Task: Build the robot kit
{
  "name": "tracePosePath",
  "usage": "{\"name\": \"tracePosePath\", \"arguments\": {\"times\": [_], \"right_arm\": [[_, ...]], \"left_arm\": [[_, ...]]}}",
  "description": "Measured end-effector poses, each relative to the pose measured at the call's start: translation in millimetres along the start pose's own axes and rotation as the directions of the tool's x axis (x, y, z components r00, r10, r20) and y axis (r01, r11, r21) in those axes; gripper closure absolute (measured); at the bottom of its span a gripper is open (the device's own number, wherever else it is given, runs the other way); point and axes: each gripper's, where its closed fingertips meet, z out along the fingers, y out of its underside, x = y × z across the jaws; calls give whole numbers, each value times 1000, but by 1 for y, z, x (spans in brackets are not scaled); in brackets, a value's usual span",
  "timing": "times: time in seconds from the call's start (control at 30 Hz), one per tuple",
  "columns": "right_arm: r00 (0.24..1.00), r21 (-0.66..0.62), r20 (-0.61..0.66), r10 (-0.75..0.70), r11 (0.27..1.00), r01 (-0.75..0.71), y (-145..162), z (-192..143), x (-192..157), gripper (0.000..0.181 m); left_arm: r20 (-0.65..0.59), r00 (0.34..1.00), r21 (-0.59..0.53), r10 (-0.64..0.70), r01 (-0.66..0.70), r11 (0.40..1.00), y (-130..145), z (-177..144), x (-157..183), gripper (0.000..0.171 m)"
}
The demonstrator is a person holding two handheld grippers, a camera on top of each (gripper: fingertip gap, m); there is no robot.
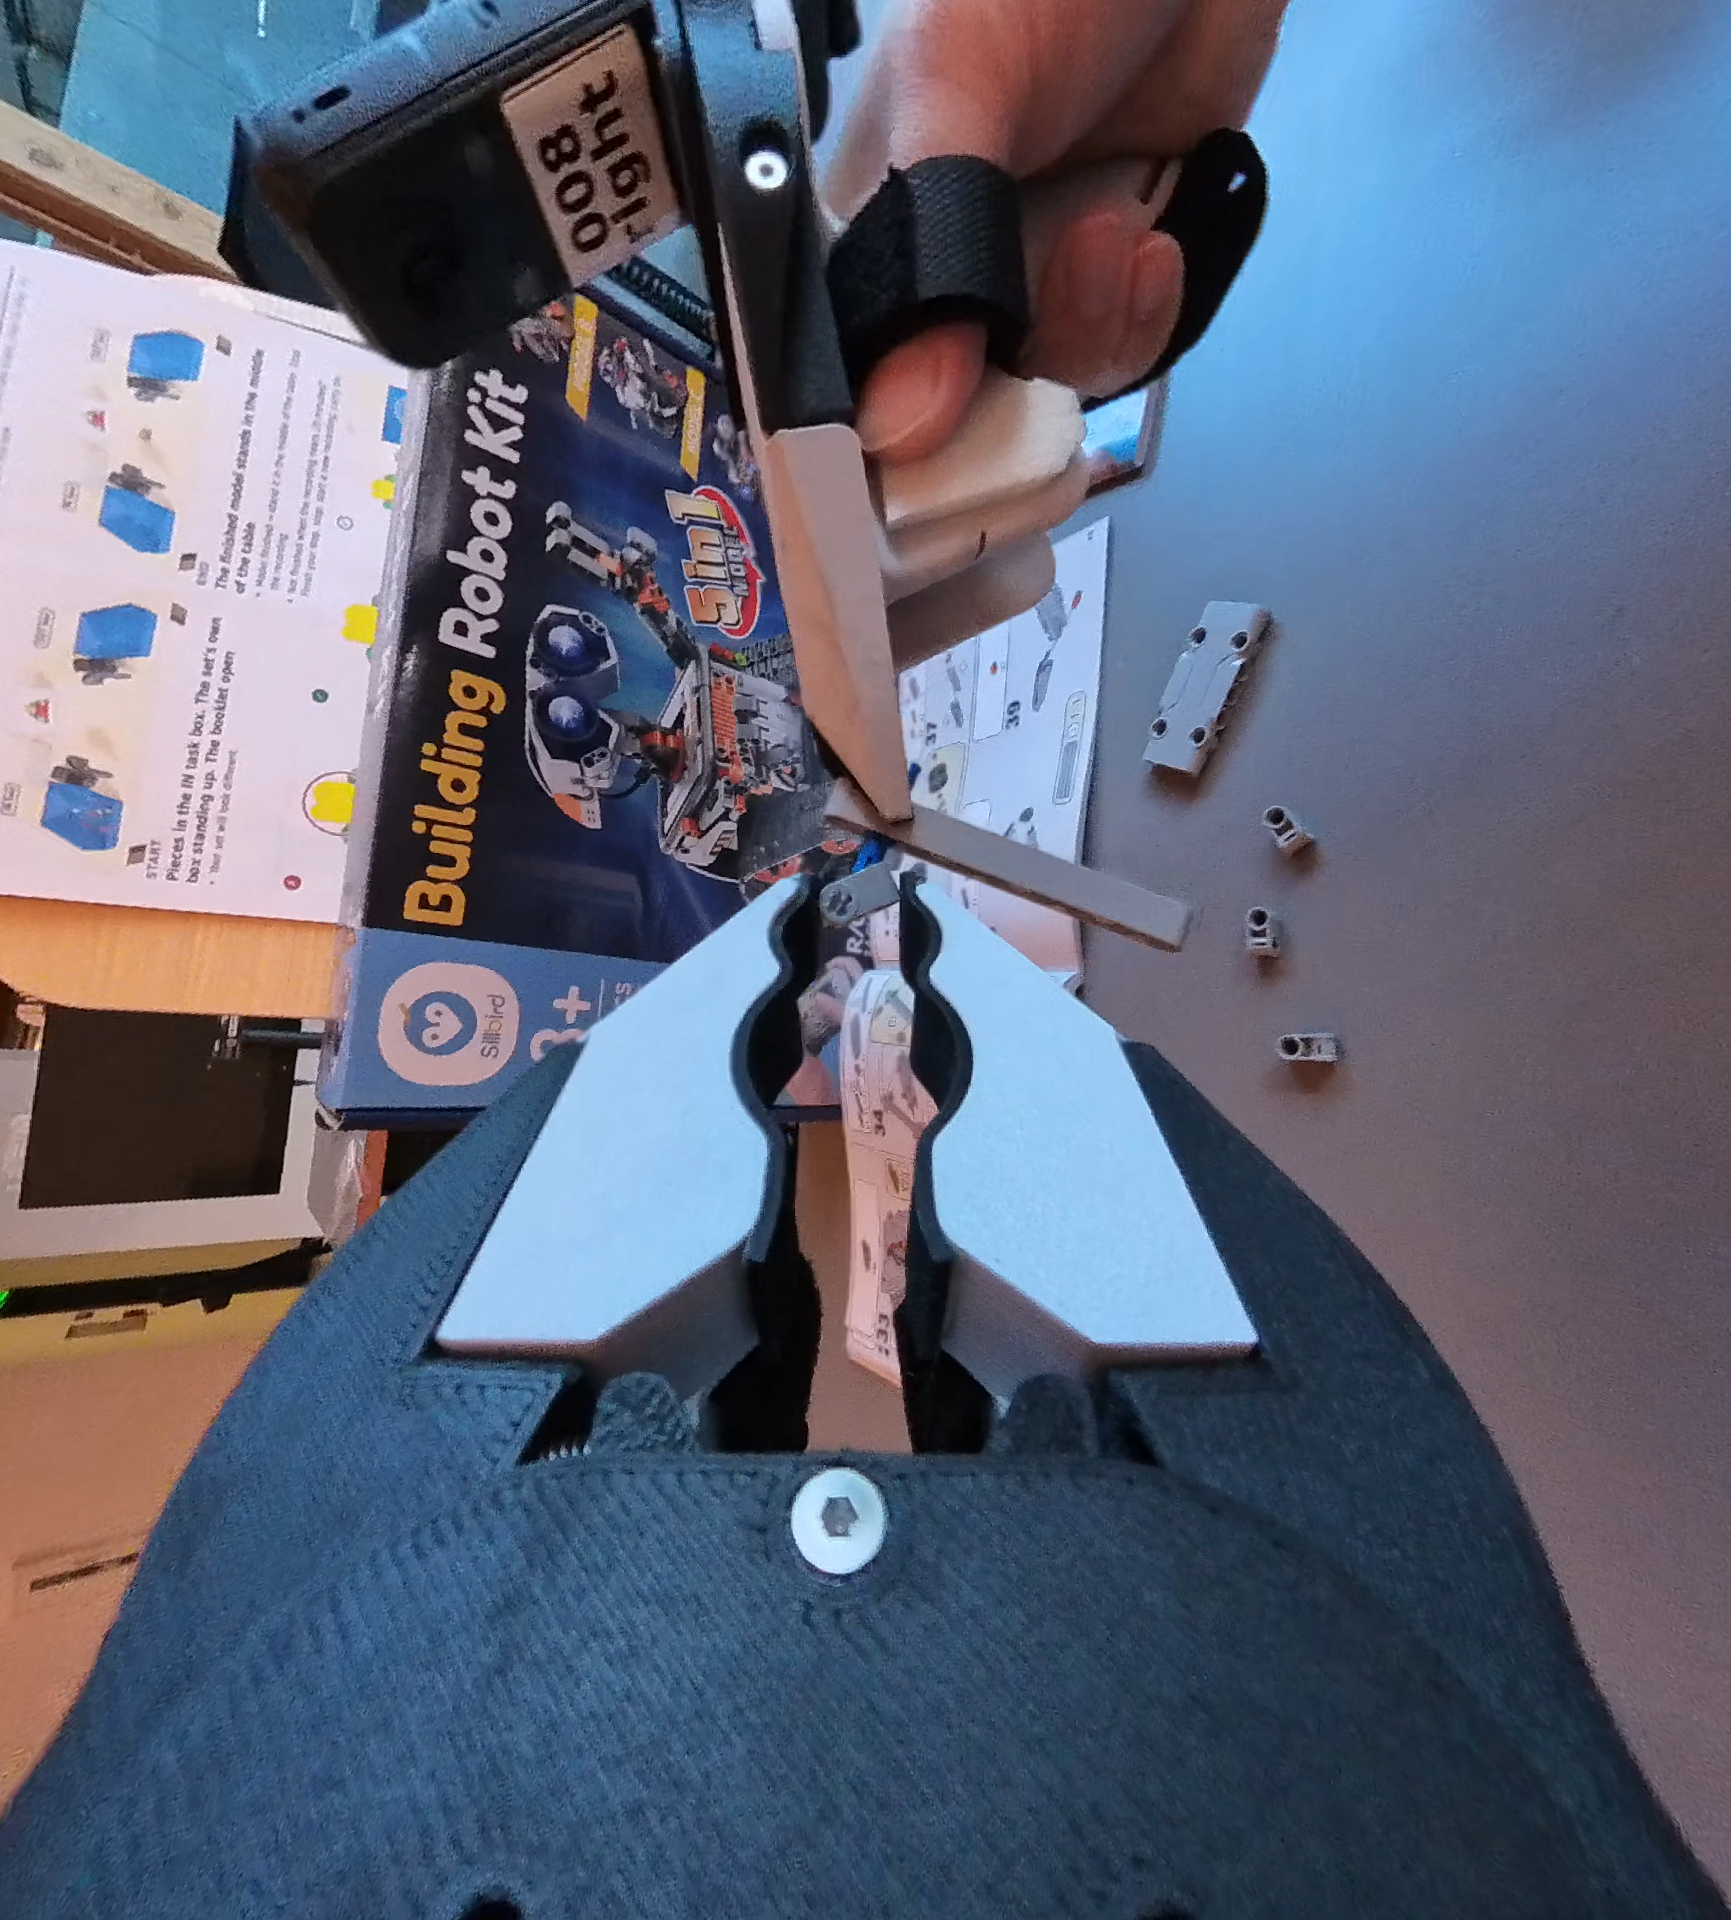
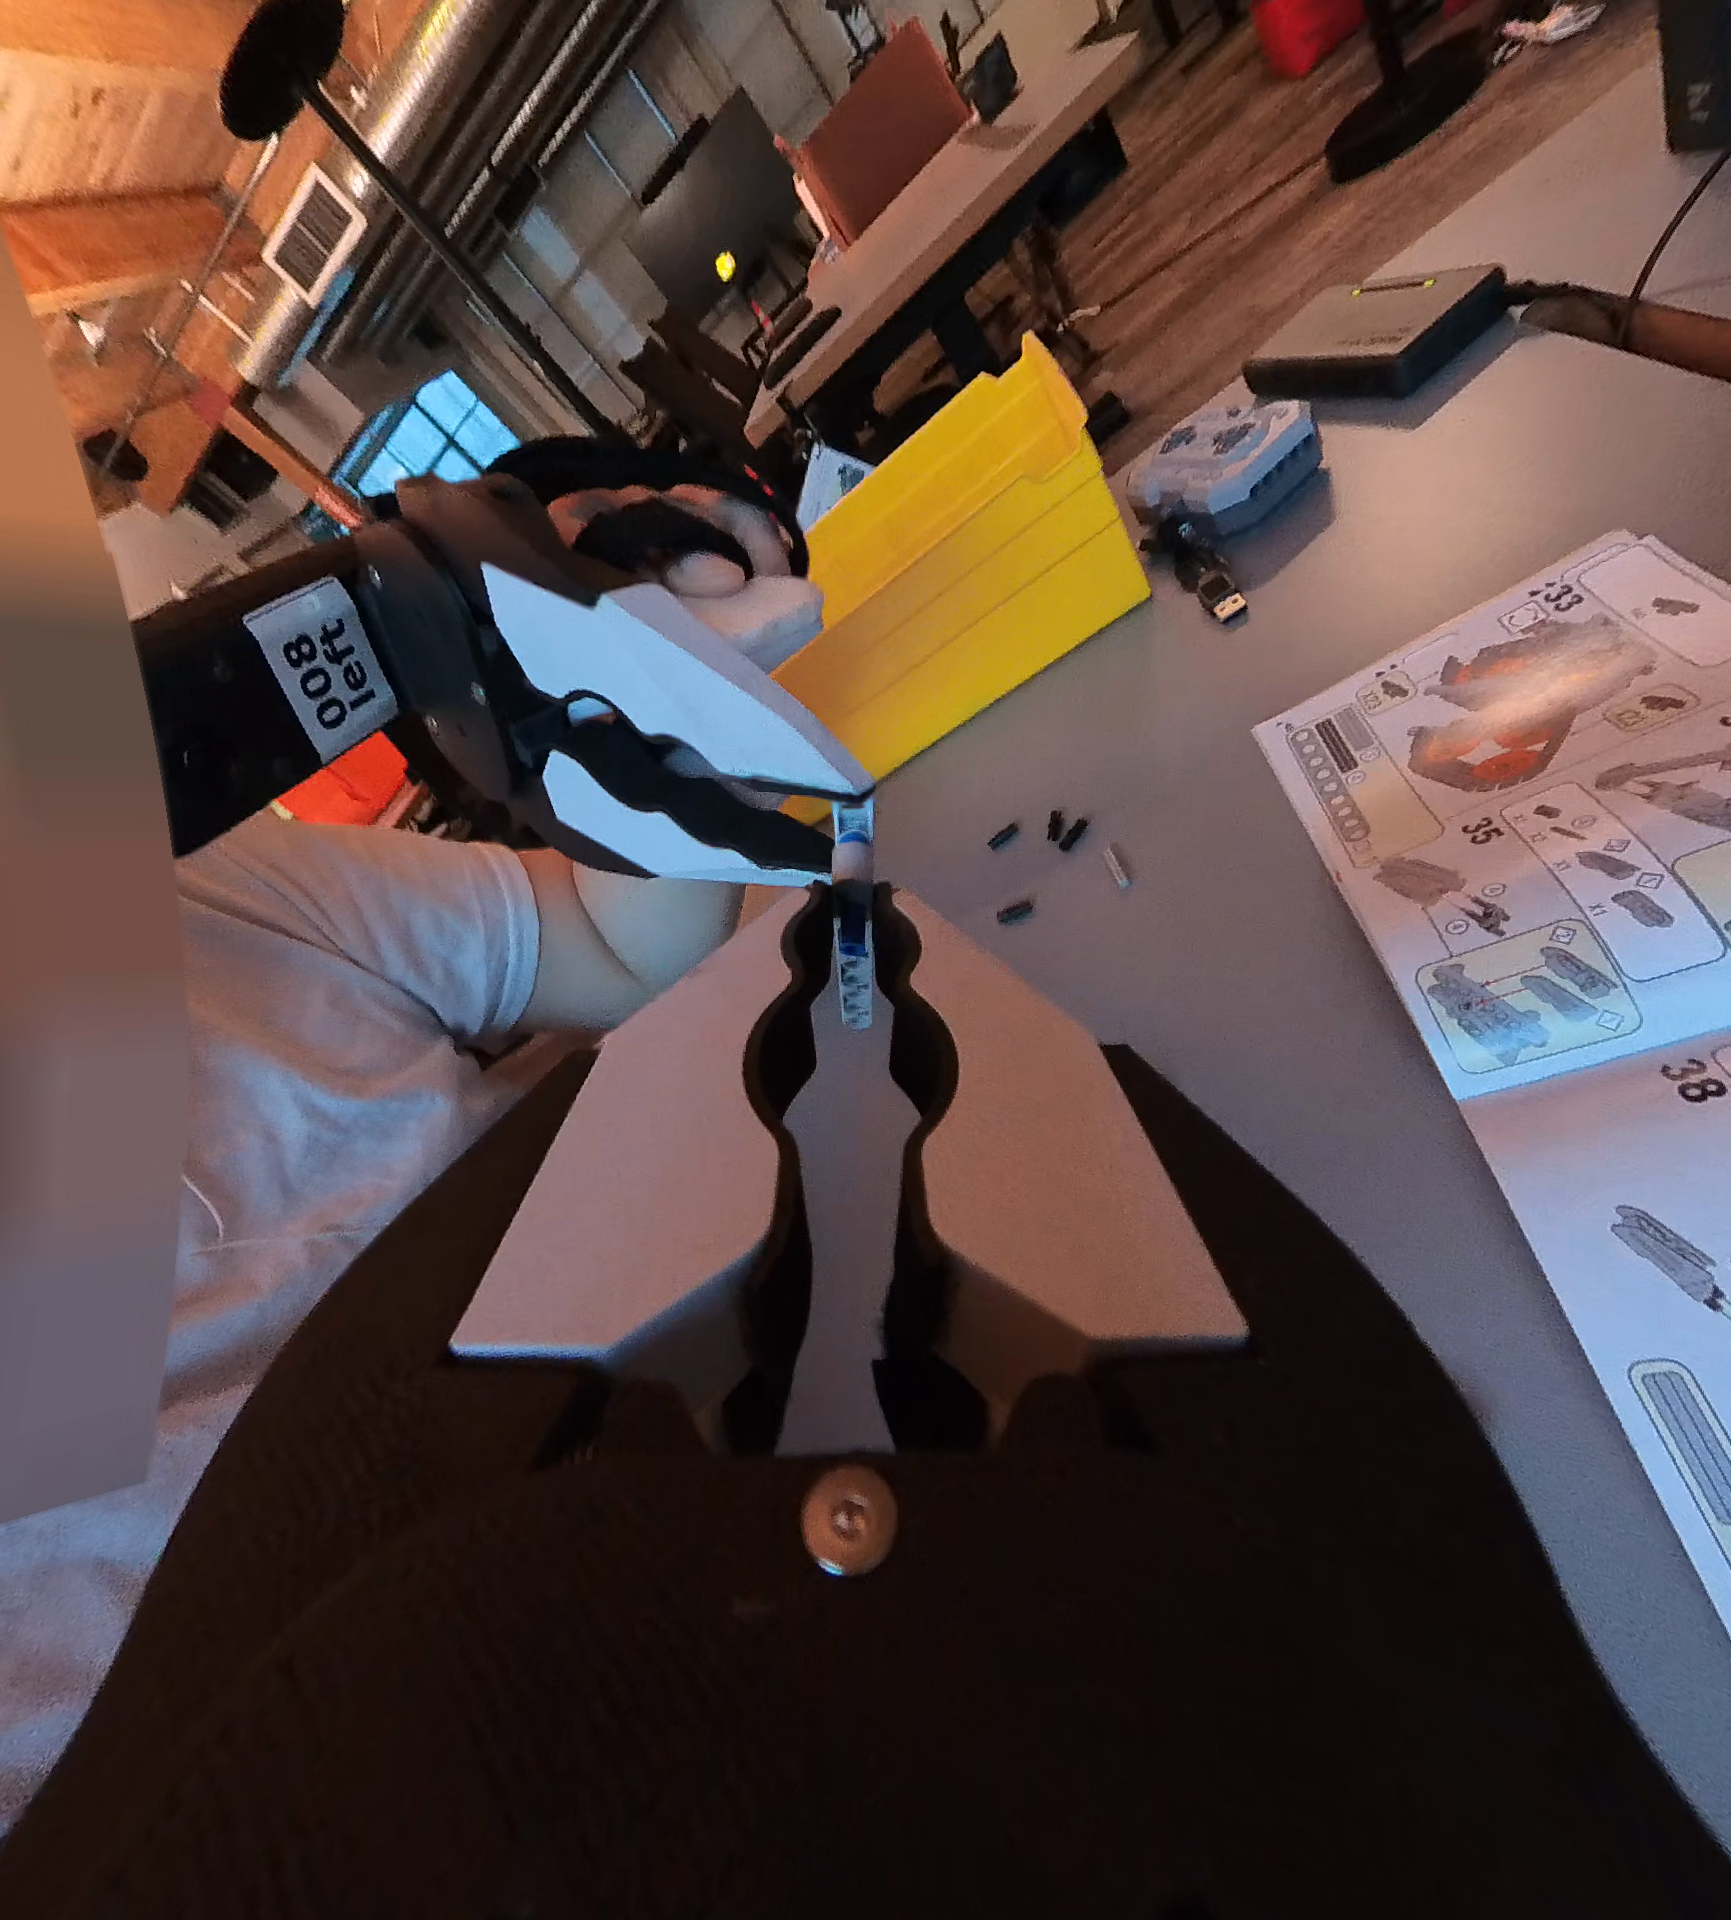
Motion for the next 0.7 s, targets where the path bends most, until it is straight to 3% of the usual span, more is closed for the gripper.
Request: {"name": "tracePosePath", "arguments": {"times": [0.7], "right_arm": [[987, 246, 106, 119, 959, -142, -25, 8, 7, 175]], "left_arm": [[91, 992, -40, -84, 88, 995, 14, -1, -21, 158]]}}
